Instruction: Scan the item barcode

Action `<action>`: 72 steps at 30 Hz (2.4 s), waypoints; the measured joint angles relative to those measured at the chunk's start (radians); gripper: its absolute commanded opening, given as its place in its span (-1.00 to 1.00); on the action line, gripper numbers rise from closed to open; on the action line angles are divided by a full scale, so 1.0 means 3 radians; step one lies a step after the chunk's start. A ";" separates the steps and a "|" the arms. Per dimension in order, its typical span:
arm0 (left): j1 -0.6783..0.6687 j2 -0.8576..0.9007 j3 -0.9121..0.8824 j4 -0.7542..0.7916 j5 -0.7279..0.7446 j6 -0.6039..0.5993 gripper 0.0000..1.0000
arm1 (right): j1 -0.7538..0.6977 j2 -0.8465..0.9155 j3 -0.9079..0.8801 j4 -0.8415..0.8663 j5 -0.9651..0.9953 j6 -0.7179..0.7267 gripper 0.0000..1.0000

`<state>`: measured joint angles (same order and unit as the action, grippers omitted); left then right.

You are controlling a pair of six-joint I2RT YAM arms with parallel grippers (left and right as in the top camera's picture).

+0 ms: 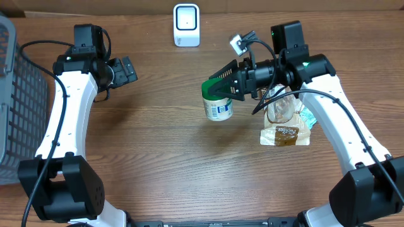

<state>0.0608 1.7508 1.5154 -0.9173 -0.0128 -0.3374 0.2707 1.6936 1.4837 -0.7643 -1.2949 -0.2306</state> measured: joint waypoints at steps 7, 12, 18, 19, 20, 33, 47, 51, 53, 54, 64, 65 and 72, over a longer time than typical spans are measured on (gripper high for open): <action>0.0000 0.0000 0.0000 0.0000 0.0000 0.0000 0.99 | 0.0315 0.0000 0.0000 -0.0022 0.1132 0.0264 0.07; 0.0000 0.0000 0.0000 0.0000 0.0000 0.0000 0.99 | 0.0694 0.0078 0.0000 0.0120 0.2205 0.0537 0.07; 0.0000 0.0000 0.0000 0.0000 0.0000 0.0000 0.99 | 0.1069 0.0487 0.0000 0.0401 0.3052 0.0821 0.07; 0.0000 0.0000 0.0000 0.0000 0.0000 0.0000 1.00 | 0.1097 0.0546 0.0000 0.0427 0.3122 0.0844 0.07; 0.0000 0.0000 0.0000 0.0000 0.0000 0.0000 1.00 | 0.1128 0.0617 0.0000 0.0459 0.3221 0.0881 0.07; 0.0000 0.0000 0.0000 0.0000 0.0000 0.0000 0.99 | 0.1147 0.0937 -0.0003 0.0614 0.3596 0.1017 0.16; 0.0000 0.0000 0.0000 0.0000 -0.0001 0.0000 1.00 | 0.1147 0.0945 -0.0003 0.1039 0.3803 0.1019 0.18; 0.0000 0.0000 0.0000 0.0000 0.0000 0.0000 1.00 | 0.1147 0.1087 -0.0003 0.1102 0.3840 0.1017 0.30; 0.0000 0.0000 0.0000 0.0000 0.0000 0.0000 1.00 | 0.1146 0.1181 -0.0005 0.1186 0.3859 0.1021 0.32; 0.0000 0.0000 0.0000 -0.0001 0.0000 0.0000 0.99 | 0.1144 0.1197 -0.0005 0.1255 0.3872 0.1020 0.32; 0.0000 0.0000 0.0000 0.0000 0.0000 0.0000 1.00 | 0.1144 0.1198 -0.0005 0.1288 0.3933 0.1021 0.44; 0.0000 0.0000 0.0000 0.0000 0.0000 0.0000 0.99 | 0.1144 0.1198 -0.0005 0.1261 0.3932 0.1017 0.44; 0.0000 0.0000 0.0000 0.0000 0.0000 0.0000 1.00 | 0.1141 0.1198 -0.0005 0.1147 0.3939 0.1019 0.56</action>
<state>0.0608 1.7508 1.5154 -0.9173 -0.0128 -0.3374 0.6128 2.0529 1.4822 -0.4202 -0.1131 0.0750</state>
